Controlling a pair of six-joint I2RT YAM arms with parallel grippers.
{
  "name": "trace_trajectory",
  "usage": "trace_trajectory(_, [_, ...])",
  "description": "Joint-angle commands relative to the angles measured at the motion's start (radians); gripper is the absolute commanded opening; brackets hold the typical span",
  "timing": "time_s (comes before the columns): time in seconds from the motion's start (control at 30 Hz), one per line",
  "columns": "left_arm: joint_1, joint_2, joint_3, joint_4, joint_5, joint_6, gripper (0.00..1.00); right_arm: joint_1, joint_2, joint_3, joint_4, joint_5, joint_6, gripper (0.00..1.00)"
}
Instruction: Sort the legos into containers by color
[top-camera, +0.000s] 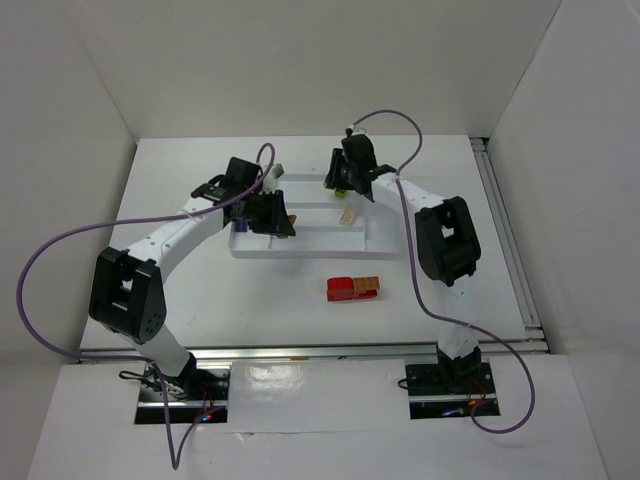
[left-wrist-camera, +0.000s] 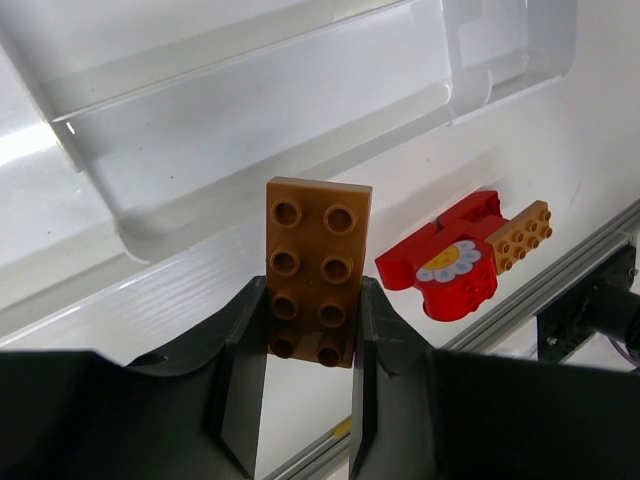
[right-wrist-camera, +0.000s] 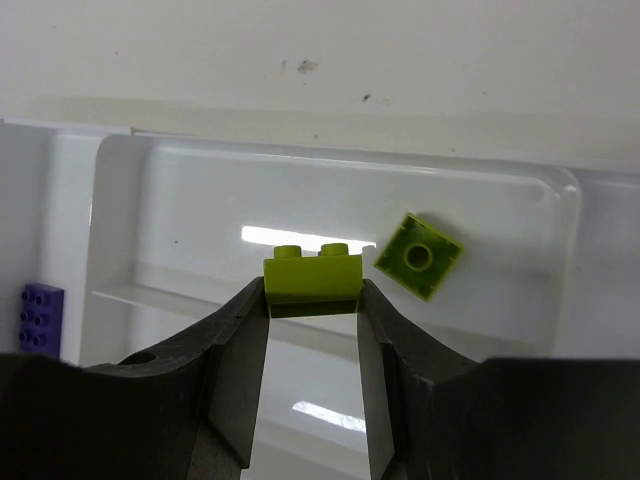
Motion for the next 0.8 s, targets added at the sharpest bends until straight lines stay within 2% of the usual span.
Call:
trace_trajectory(0.0, [0.001,-0.031,0.048,-0.017,-0.036,-0.04,0.0,0.023,0.059,0.136,-0.022,-0.023,-0.019,0.21])
trace_trajectory(0.07, [0.001,-0.019,0.08,-0.027,-0.036,-0.04,0.0,0.023,0.083,0.159,-0.022,-0.023,-0.019,0.48])
trace_trajectory(0.1, [0.001,-0.019,0.081,-0.027,-0.046,-0.04,0.0,0.032,0.083,0.179,-0.034,-0.023,-0.019,0.77])
trace_trajectory(0.13, [0.001,-0.01,0.09,-0.027,-0.047,-0.04,0.0,0.032,0.083,0.179,-0.034,-0.023,-0.019,0.8])
trace_trajectory(0.27, [-0.009,0.016,0.09,-0.037,-0.057,-0.031,0.0,0.032,0.009,0.14,-0.022,0.019,-0.019,0.81])
trace_trajectory(0.37, [-0.009,0.042,0.09,-0.018,-0.048,-0.049,0.0,0.032,-0.098,0.043,0.023,0.064,-0.031,0.81])
trace_trajectory(0.47, [-0.059,0.099,0.1,-0.018,-0.1,-0.058,0.0,0.032,-0.211,-0.057,0.023,0.121,-0.042,0.81])
trace_trajectory(0.53, [-0.09,0.149,0.128,-0.018,-0.165,-0.058,0.0,0.011,-0.27,-0.155,0.023,0.121,-0.042,0.81])
trace_trajectory(0.7, [-0.11,0.257,0.186,-0.018,-0.181,-0.081,0.0,-0.032,-0.456,-0.366,0.077,0.121,-0.022,0.81])
trace_trajectory(0.77, [-0.11,0.289,0.199,-0.018,-0.194,-0.081,0.0,-0.043,-0.483,-0.379,0.077,0.121,-0.022,0.81])
